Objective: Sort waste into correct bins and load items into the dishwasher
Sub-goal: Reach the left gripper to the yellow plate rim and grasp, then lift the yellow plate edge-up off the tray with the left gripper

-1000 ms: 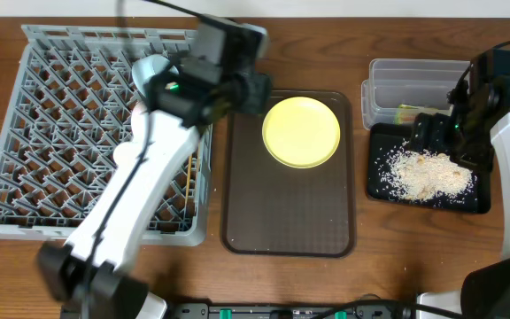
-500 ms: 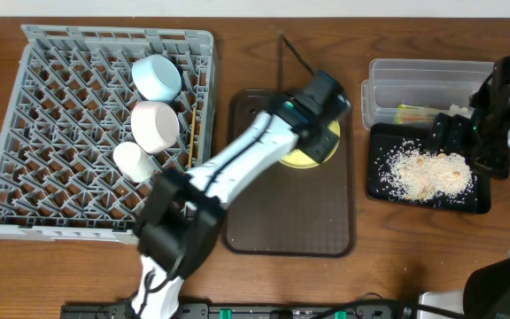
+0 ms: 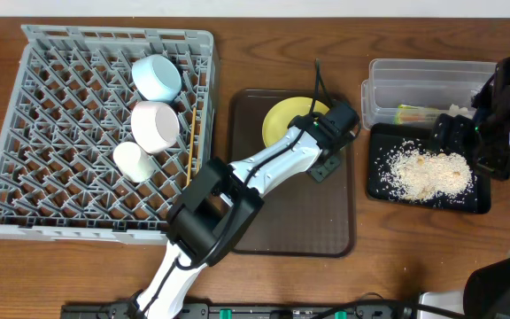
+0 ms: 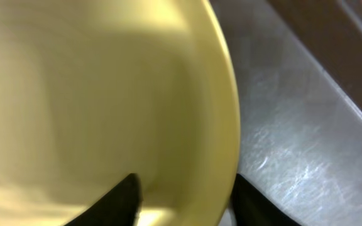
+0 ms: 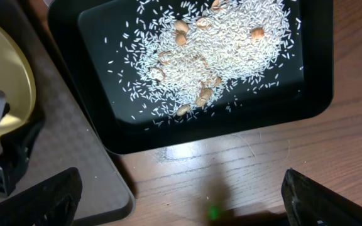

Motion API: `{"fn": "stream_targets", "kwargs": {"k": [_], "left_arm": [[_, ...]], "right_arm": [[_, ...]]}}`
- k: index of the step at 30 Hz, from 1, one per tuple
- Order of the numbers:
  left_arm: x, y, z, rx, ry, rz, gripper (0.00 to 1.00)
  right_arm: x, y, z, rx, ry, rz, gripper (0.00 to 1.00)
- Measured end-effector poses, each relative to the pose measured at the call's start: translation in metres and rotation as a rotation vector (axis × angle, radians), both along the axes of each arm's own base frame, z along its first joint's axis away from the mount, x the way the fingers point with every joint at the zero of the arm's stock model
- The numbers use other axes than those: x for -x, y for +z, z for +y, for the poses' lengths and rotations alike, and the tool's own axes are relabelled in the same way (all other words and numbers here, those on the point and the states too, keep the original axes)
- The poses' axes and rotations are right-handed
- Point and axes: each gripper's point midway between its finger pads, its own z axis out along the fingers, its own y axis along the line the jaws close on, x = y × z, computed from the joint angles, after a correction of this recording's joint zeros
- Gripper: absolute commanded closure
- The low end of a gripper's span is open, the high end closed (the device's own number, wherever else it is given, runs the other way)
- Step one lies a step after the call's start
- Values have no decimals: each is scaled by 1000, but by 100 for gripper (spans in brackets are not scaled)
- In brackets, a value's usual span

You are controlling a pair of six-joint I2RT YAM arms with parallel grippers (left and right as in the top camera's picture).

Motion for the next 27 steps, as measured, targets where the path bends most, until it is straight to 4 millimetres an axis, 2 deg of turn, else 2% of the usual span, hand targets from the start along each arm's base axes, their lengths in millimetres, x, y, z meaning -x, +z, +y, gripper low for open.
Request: {"fn": "stream_targets", "kwargs": {"k": [8,10,12,14,22,27], "left_arm": [[-10,0,19,-99,26,-67,78],[-12,0,21,-113,31,-79,81],[-13,0,23,-124,33,-86,89],[-14,0,25,-133,36,-95,92],[-16,1,32,-169,39,-110,92],[-19,2,50,-265,63,-159,92]], "right_arm": [[0,0,0,0,0,0,1],[0,0,0,0,0,0,1],[0,0,0,0,0,0,1],[0,0,0,0,0,0,1],[0,0,0,0,0,0,1],[0,0,0,0,0,0,1]]}}
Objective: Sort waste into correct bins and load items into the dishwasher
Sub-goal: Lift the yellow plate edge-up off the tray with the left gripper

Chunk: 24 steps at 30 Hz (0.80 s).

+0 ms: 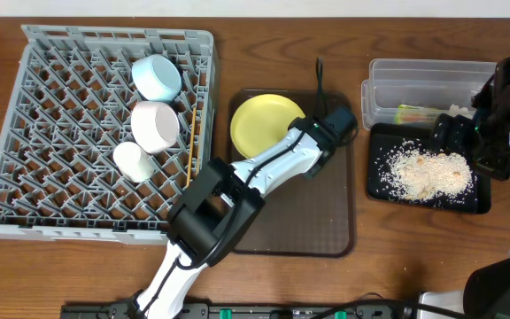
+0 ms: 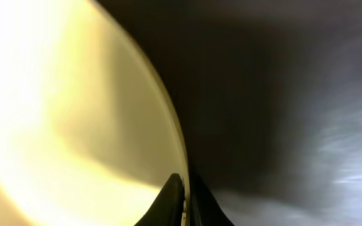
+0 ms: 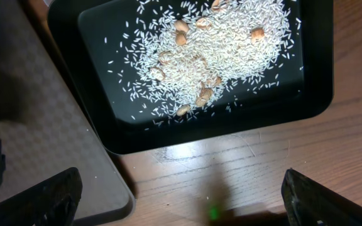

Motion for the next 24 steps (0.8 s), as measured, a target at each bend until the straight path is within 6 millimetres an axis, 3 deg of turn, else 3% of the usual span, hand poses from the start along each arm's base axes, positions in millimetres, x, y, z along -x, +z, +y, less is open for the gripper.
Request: {"fn": "stream_targets", "kwargs": {"k": [11,14,16,24], "left_arm": [[-7,14,24,-171,8,-114,92],[-7,26,25,-165,10,-129,92],[-7,42,26,-147,14,-149,92],[-9,141,27,14,44,-301,92]], "right_arm": [[1,0,0,-1,0,3,1],[1,0,0,-1,0,3,1],[1,0,0,-1,0,3,1],[1,0,0,-1,0,3,1]]}}
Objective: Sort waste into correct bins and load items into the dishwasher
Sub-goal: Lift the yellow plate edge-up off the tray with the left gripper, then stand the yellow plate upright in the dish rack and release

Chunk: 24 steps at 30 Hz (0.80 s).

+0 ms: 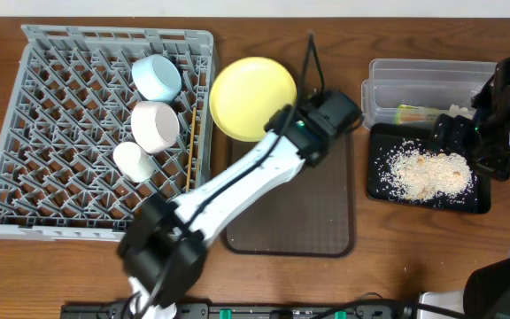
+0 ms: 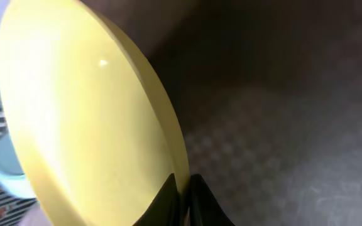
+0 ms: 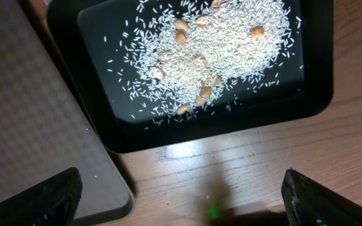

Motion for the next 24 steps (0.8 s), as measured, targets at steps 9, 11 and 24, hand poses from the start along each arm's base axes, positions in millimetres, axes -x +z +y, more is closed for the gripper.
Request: {"fn": "stream_targets", "kwargs": {"k": [9,11,24], "left_arm": [[-10,48,32,233,81,11,92],[-13,49,40,298,105,41,92],[-35,49,82,715,257,254,92]], "right_arm": [[0,0,0,0,0,1,1],[0,0,0,0,0,1,1],[2,0,0,-2,0,8,1]]}}
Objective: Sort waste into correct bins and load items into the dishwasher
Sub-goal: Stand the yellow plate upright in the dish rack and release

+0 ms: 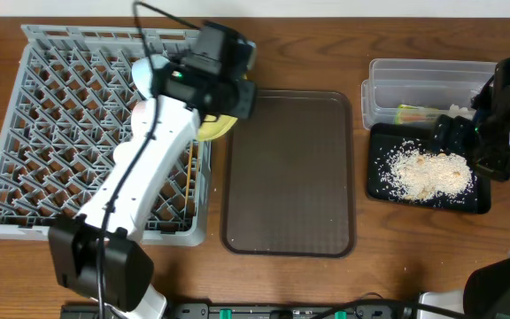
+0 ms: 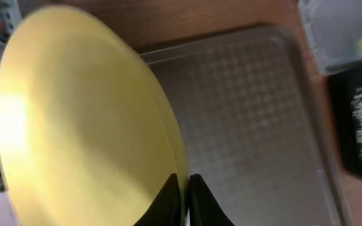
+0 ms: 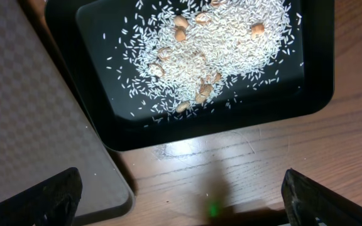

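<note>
My left gripper (image 2: 184,199) is shut on the rim of a yellow plate (image 2: 80,125), held on edge at the right side of the grey dish rack (image 1: 25,177); overhead only a sliver of the plate (image 1: 212,127) shows under the wrist. The brown tray (image 1: 290,173) lies bare. My right gripper (image 3: 181,194) stands wide open above the table beside the black tray of rice (image 3: 200,63), also seen overhead as the black tray (image 1: 428,173).
A clear plastic bin (image 1: 419,84) with scraps sits behind the black tray. The rack holds a blue cup (image 1: 144,71) and other cups partly hidden by the left arm, plus chopsticks (image 1: 189,173) near its right wall.
My left gripper carried the yellow plate from above the brown tray's far left corner over to the rack's right side. The right arm has not moved.
The plate lay on the brown tray with my left jaws open around its rim. Then the jaws were shut on the rim, then the plate was lifted clear at the tray's far left, and now it is at the rack.
</note>
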Motion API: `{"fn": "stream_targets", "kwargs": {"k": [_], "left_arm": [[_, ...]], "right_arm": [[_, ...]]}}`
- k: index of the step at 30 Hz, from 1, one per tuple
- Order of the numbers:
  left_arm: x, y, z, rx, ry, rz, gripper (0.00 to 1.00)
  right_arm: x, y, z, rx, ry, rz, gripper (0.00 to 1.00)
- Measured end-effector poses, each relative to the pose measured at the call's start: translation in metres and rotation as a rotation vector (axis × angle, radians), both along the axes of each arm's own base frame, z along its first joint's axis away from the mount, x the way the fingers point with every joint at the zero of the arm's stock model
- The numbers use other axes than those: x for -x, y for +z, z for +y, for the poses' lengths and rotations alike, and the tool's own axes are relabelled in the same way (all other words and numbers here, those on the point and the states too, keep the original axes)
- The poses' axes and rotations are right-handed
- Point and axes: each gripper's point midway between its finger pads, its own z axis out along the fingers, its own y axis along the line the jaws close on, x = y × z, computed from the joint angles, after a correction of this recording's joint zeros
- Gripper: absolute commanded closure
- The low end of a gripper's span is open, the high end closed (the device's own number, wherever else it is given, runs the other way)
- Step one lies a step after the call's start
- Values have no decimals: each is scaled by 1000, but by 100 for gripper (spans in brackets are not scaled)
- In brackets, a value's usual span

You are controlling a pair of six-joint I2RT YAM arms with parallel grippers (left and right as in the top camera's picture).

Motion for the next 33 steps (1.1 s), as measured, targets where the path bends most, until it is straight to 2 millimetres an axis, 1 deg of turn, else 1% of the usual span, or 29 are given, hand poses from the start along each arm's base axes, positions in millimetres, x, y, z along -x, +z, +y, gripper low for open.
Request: {"fn": "stream_targets", "kwargs": {"k": [8,11,15,16,18,20,23,24,27,29,33], "left_arm": [[-7,11,21,229,59,82,92],[-10,15,34,289,91,98,92],[-17,17,58,326,149,105,90],[-18,17,64,329,162,105,87],[-21,17,78,336,200,106,67],[-23,17,91,342,230,104,57],[-26,17,108,350,276,102,32],[-27,17,112,352,287,103,28],[-27,18,122,353,312,101,22],[-26,22,129,352,323,89,21],[-16,42,141,308,355,36,19]], "right_arm": [[0,0,0,0,1,0,1],[0,0,0,0,0,0,1],[0,0,0,0,0,0,1],[0,0,0,0,0,-1,1],[0,0,0,0,0,-1,1],[0,0,0,0,1,-1,1],[0,0,0,0,1,-1,1],[0,0,0,0,1,-2,1],[-1,0,0,-2,1,-6,1],[-6,1,1,-6,7,-24,1],[-27,4,9,-31,70,-115,1]]}}
